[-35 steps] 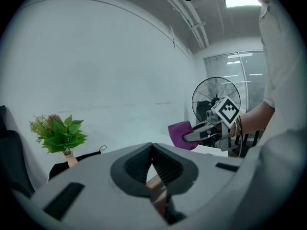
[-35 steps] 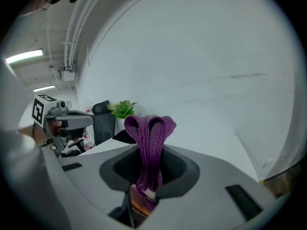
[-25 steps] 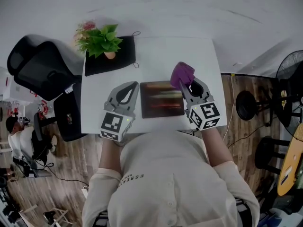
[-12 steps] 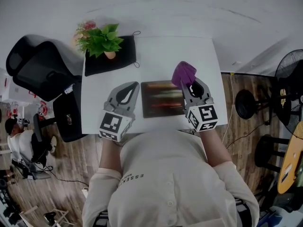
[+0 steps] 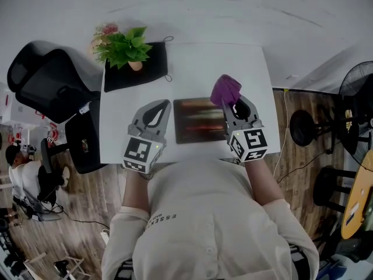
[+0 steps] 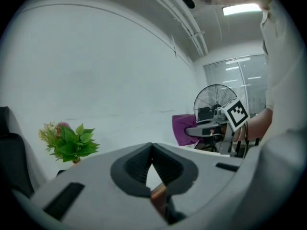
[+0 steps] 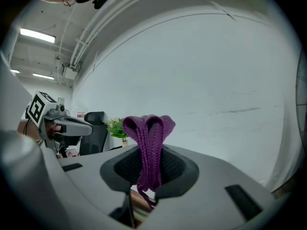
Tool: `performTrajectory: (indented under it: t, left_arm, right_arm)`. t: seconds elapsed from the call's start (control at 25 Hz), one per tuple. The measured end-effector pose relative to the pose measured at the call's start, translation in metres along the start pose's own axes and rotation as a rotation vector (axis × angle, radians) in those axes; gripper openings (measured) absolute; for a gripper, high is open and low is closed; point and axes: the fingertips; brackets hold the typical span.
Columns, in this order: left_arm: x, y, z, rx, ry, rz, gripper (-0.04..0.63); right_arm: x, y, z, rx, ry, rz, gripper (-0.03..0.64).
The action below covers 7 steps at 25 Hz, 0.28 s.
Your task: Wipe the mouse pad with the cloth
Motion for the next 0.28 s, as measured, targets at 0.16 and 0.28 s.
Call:
performTrajectory:
  t: [0.16, 0.28]
  left_arm:
    - [0.0009, -0.0019, 0.0004, 0.008, 0.009, -0.003, 0.002]
    - [0.0019, -0.0010, 0.0010, 0.010, 0.016, -0.005, 0.002]
  right_arm:
    - [-0.0003, -0.0005, 0.0005, 0.010, -0.001, -0.011, 0.091]
    - [-0.0013, -0.0009, 0.0003, 0.015, -0.008, -0.010, 0.091]
Point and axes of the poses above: the fingertips, and each gripper's own axes: z forward along the fingers, y to its right, x out of its top, and after that the axes turned 2 degrees about -y, right-handed
